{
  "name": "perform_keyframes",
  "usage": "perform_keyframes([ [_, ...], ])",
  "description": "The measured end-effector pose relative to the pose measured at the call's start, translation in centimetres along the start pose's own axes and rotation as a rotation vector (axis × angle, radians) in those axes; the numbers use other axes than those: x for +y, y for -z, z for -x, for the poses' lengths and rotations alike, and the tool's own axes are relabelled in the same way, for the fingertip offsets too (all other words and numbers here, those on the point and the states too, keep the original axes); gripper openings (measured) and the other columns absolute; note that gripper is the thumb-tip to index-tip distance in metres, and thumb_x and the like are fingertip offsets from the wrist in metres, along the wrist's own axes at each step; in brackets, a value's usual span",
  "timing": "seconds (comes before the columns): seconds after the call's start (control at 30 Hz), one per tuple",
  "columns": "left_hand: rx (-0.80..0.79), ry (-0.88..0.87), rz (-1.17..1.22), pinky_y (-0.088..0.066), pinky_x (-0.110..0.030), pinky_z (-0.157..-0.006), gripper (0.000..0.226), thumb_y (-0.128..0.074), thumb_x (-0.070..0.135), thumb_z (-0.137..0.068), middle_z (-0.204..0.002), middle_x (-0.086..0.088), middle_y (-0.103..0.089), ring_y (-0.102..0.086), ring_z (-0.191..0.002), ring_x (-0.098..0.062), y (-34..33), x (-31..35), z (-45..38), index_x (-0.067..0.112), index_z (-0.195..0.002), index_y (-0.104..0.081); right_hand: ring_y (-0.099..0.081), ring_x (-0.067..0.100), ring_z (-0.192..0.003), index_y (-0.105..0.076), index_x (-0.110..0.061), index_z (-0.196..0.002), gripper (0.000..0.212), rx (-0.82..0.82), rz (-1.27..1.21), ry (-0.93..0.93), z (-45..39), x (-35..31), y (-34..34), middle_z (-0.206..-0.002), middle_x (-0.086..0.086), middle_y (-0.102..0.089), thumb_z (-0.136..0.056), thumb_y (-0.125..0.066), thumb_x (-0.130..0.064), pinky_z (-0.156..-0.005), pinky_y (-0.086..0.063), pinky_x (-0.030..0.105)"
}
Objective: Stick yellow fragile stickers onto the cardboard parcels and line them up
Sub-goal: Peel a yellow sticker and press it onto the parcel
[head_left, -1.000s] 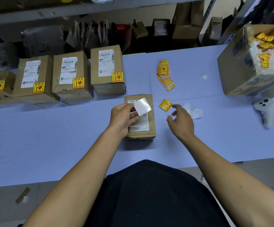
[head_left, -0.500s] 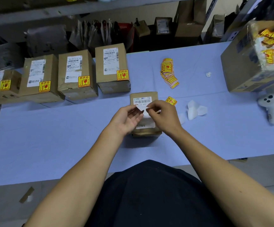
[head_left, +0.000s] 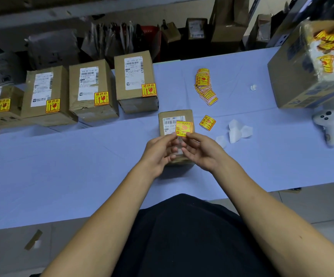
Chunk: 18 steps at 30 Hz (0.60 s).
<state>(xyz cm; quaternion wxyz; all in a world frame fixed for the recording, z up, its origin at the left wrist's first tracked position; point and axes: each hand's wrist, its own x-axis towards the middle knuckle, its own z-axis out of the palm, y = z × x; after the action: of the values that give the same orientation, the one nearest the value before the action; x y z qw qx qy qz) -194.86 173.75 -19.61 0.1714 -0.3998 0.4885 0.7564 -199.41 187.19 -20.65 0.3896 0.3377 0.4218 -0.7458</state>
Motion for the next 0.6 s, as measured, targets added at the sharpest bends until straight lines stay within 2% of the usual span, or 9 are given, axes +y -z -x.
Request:
perform_keyframes([
  [0.1, -0.02, -0.048, 0.011, -0.042, -0.022, -0.058, 0.01, -0.063, 0.018, -0.095, -0.067, 0.003, -0.068, -0.057, -0.063, -0.01, -0.7, -0.1, 0.2, 0.012, -0.089, -0.069, -0.07, 0.011, -0.064, -0.064, -0.007, -0.094, 0.008, -0.038, -0.027, 0.0, 0.1, 0.1, 0.0, -0.075, 0.002, -0.073, -0.094, -0.061, -0.014, -0.055, -0.057, 0.021],
  [0.23, 0.076, -0.112, 0.004, -0.045, -0.019, -0.052, 0.008, -0.063, 0.014, -0.094, -0.07, 0.002, -0.065, -0.057, -0.063, -0.009, -1.1, -0.4, -0.2, 0.012, -0.088, -0.068, -0.063, 0.009, -0.058, -0.066, -0.008, -0.098, 0.009, -0.056, 0.055, 0.061, 0.2, 0.3, 0.2, -0.08, 0.003, -0.074, -0.095, -0.061, -0.015, -0.051, -0.052, 0.019],
  [0.33, 0.153, -0.208, -0.104, -0.047, -0.021, -0.055, 0.012, -0.064, 0.012, -0.092, -0.071, 0.001, -0.065, -0.057, -0.066, -0.012, -0.9, -0.6, -0.5, 0.013, -0.081, -0.069, -0.061, 0.01, -0.059, -0.066, -0.008, -0.101, 0.009, -0.035, 0.149, 0.108, 0.3, 0.3, 0.0, -0.088, 0.005, -0.073, -0.094, -0.063, -0.013, -0.053, -0.051, 0.02],
  [0.47, 0.228, -0.526, -0.511, -0.049, -0.026, -0.063, 0.016, -0.065, 0.017, -0.089, -0.07, 0.006, -0.065, -0.061, -0.071, -0.015, 0.0, -0.6, -0.4, 0.023, -0.074, -0.066, -0.058, 0.011, -0.061, -0.068, -0.012, -0.096, 0.009, 0.045, 0.555, 0.217, 0.7, -0.6, -0.2, -0.08, 0.003, -0.062, -0.091, -0.067, -0.02, -0.057, -0.05, 0.024],
  [0.53, 0.161, -0.588, -0.582, -0.049, -0.028, -0.063, 0.015, -0.066, 0.02, -0.088, -0.07, 0.007, -0.064, -0.061, -0.071, -0.014, 0.8, 0.3, -0.4, 0.024, -0.074, -0.065, -0.059, 0.013, -0.072, -0.065, -0.015, -0.111, 0.025, 0.047, 0.749, 0.286, 0.7, -1.6, 0.1, -0.09, 0.003, -0.062, -0.089, -0.07, -0.026, -0.069, -0.056, 0.034],
  [0.6, 0.027, -0.597, -0.674, -0.047, -0.029, -0.065, 0.011, -0.066, 0.024, -0.085, -0.069, 0.005, -0.064, -0.057, -0.068, -0.014, 1.7, 1.6, -0.4, 0.023, -0.073, -0.066, -0.064, 0.015, -0.082, -0.061, -0.02, -0.121, 0.035, 0.019, 0.883, 0.362, 0.8, -2.8, 0.5, -0.102, 0.003, -0.066, -0.089, -0.072, -0.027, -0.08, -0.058, 0.036],
])
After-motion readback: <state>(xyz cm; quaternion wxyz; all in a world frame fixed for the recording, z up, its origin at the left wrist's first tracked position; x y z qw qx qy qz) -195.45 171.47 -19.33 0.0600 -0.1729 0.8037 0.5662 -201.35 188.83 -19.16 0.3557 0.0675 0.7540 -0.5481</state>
